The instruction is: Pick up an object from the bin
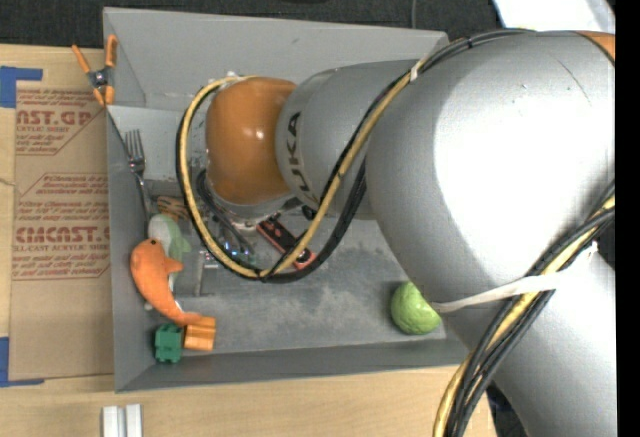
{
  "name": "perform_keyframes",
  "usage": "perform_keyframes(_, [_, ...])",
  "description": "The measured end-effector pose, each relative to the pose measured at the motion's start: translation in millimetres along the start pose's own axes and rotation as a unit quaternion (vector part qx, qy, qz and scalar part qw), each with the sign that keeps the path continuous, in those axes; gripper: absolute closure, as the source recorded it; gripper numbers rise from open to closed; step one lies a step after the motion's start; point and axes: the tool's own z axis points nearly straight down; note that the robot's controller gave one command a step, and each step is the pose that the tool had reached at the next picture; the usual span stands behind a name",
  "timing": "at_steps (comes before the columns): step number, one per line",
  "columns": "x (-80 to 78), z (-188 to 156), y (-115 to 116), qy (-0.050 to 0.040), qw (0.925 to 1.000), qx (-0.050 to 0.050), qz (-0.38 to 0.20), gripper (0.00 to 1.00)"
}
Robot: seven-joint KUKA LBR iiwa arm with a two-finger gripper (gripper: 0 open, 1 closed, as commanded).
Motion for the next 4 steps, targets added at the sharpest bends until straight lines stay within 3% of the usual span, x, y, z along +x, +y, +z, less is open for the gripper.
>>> perform_keyframes(1, [33.2,0,29,-0.0018,0.9970,-0.001,-0.077,0.00])
perform_keyframes(2, [46.9,5,18,-0.0055,0.9903,0.000,-0.139,0.00])
perform_keyframes(3, [85.4,6,15,-0.0135,0.9886,-0.001,-0.150,0.00])
perform_keyframes(4, [76.9,8,-20,-0.0070,0.9784,0.000,-0.207,1.00])
